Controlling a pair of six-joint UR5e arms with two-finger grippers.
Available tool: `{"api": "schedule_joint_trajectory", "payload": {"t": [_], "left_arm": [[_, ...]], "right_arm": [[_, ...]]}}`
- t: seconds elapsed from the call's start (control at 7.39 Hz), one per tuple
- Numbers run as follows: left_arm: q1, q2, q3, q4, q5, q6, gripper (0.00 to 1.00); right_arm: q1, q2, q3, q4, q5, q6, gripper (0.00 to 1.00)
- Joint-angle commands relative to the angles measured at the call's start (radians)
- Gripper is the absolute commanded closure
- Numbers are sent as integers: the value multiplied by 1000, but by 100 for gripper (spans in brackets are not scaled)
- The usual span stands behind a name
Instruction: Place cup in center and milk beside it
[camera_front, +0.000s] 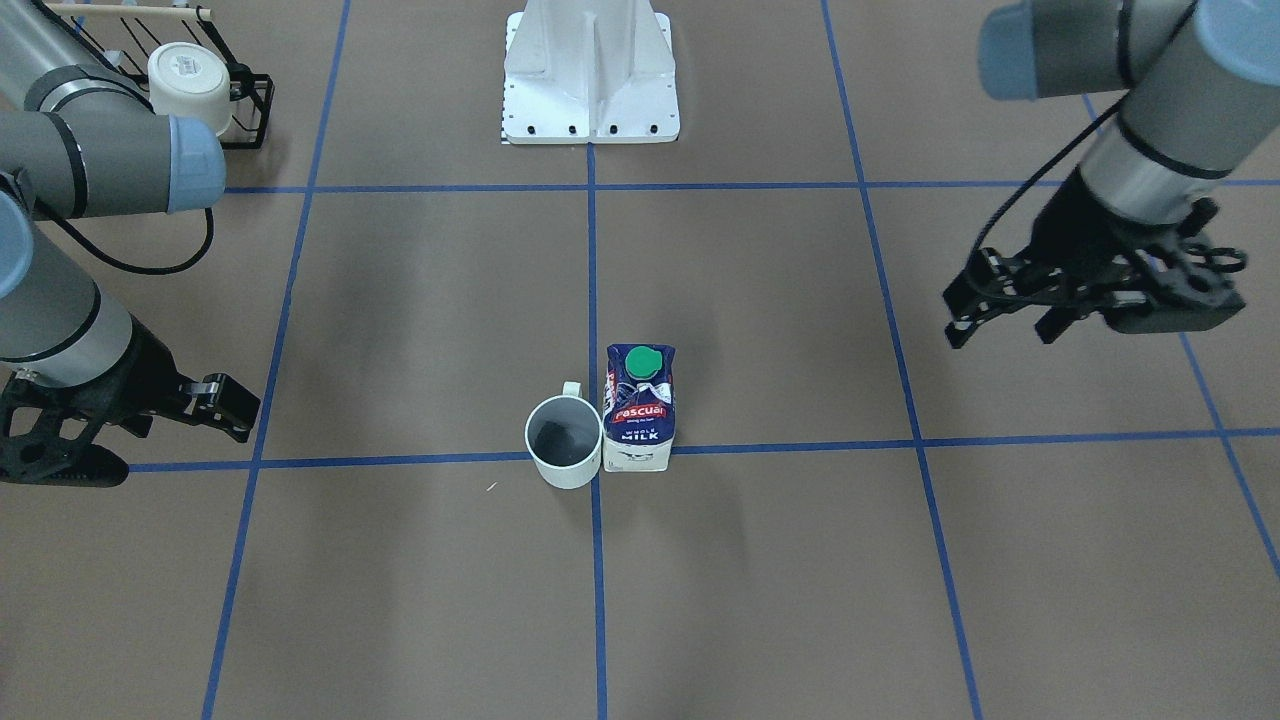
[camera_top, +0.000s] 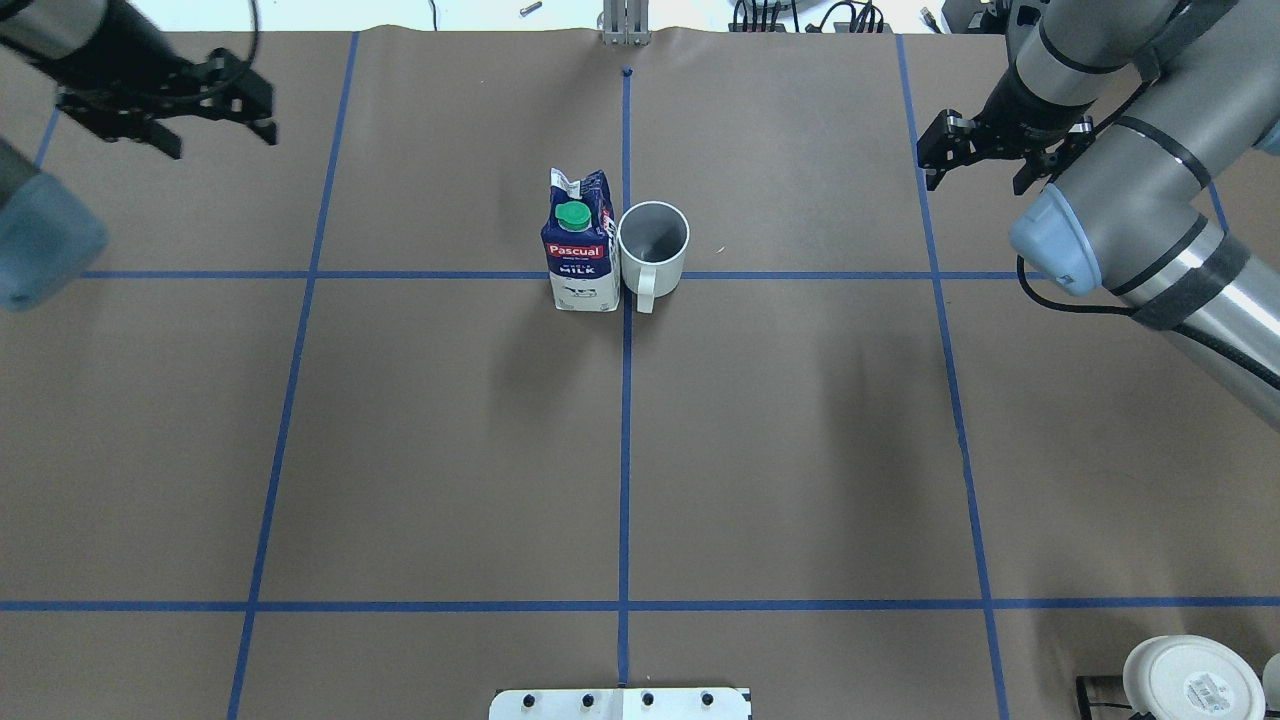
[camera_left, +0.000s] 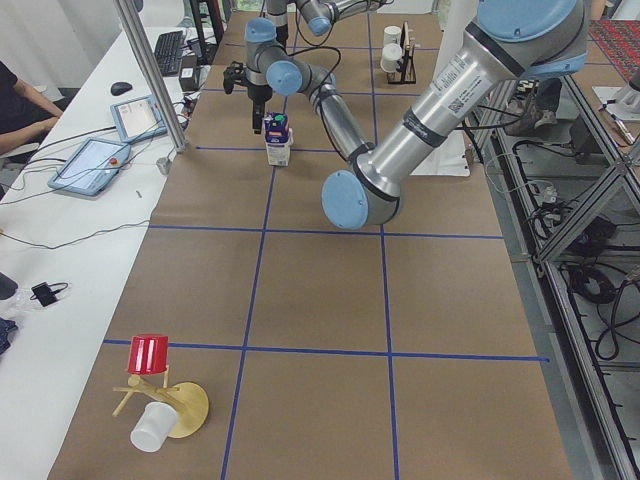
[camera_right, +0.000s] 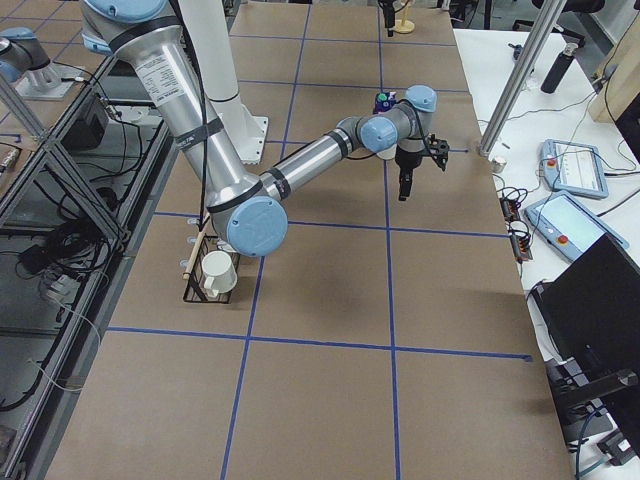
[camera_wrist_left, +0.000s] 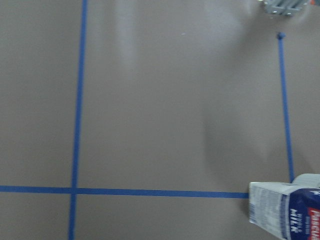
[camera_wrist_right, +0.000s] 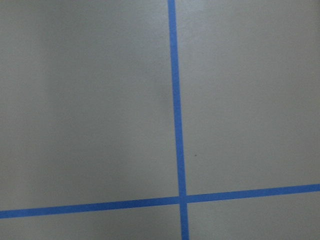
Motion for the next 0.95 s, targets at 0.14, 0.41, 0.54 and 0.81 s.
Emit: {"api": "schedule_joint_trajectory", "payload": {"t": [0.14, 0.41, 0.54, 0.81], "left_arm": [[-265, 311, 161, -85, -25, 674, 1], [-365, 338, 293, -114, -27, 770, 1], [-376, 343, 356, -198, -25, 770, 1], [-374, 333, 424, -279, -25, 770, 1]], "right_arm": [[86, -108, 44, -2, -41, -50, 0], [253, -226, 38, -4, 86, -367, 0], [307, -251, 3, -4, 123, -437, 0], [360, -298, -27, -1, 160, -514, 0]]}}
